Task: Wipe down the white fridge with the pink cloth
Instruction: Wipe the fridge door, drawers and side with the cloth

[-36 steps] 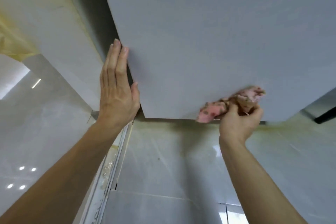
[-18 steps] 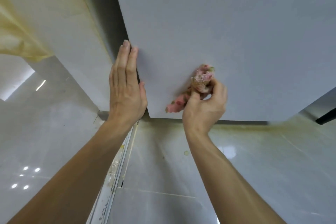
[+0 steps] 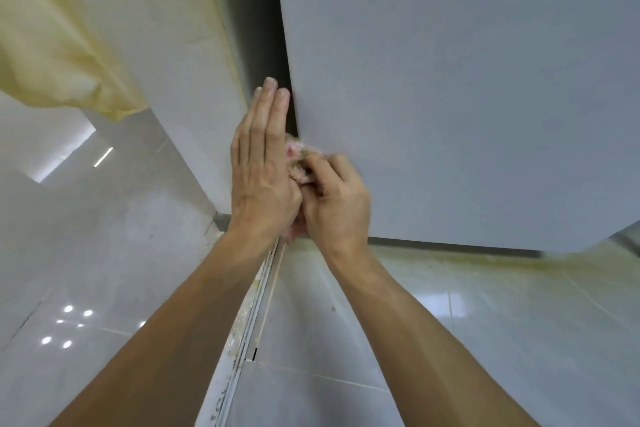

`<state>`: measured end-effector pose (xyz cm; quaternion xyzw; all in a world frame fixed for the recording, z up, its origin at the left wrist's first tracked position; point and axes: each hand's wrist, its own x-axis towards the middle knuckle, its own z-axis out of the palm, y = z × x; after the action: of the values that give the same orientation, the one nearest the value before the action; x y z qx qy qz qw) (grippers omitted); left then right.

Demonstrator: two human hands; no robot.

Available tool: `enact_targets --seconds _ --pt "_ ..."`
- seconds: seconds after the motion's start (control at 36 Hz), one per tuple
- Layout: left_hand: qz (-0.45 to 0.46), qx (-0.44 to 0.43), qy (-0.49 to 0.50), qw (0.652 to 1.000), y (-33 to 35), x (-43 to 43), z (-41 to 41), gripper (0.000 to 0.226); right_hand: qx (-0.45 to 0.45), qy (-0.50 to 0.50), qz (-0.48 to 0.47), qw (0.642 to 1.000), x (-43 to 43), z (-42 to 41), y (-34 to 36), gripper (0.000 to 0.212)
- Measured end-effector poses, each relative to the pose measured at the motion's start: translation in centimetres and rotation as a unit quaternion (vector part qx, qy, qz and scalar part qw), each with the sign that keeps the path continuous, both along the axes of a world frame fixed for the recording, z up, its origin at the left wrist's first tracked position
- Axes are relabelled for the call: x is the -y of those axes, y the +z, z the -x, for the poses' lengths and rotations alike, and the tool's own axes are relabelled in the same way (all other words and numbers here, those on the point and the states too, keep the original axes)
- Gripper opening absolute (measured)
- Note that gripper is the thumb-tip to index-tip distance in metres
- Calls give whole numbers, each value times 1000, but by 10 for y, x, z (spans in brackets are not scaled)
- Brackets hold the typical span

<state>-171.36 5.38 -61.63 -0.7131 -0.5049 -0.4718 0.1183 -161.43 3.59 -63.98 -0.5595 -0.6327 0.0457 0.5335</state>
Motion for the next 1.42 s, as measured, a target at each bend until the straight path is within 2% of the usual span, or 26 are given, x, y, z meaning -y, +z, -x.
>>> enact_targets --seconds 0.11,0.19,0.36,0.42,0.5,0.61,0.69,0.78,0.86,0.94,1.06,1.19,1.31,1.36,1.42 --pt "16 -1 -12 1000 -5 3 2 83 95 8 -3 995 0 -17 5 19" --pt "17 3 -23 1000 -5 5 -3 89 80 -39 -59 994 5 -32 22 25" --pt "1 34 -52 998 11 7 -15 91 -20 -98 -211 972 -6 -49 85 29" --pt "-1 58 -54 997 20 2 -14 93 -13 -114 -234 965 -11 -45 95 27" --pt "-9 91 -43 995 27 -5 -8 95 48 -117 -246 961 -16 -36 81 26" --pt "5 86 -49 995 22 -7 1 76 187 -68 -216 956 -14 -34 24 34" --pt "22 39 -18 999 15 -3 2 90 260 -3 -143 955 -4 -51 -28 44" --pt "14 -4 24 1000 12 -6 4 96 288 13 -70 955 9 -83 -64 38" --pt "6 -29 57 998 12 -15 12 93 273 -13 -27 962 21 -119 -73 36" --pt "16 -54 87 995 10 -23 20 99 224 -69 -24 972 28 -150 -59 44" --pt "9 -60 79 995 6 -27 22 97 103 -125 -83 983 30 -170 -4 40" --pt "-29 -40 43 998 9 -30 22 87 2 -153 -199 968 17 -180 72 51" --pt "-45 -10 9 999 12 -24 10 71 -13 -197 -232 952 9 -174 82 43" --pt "-44 -13 -5 999 11 -19 -1 68 27 -192 -217 957 10 -171 63 32" --pt "-30 -34 -8 999 9 -14 -14 71 89 -158 -199 963 12 -171 32 31"
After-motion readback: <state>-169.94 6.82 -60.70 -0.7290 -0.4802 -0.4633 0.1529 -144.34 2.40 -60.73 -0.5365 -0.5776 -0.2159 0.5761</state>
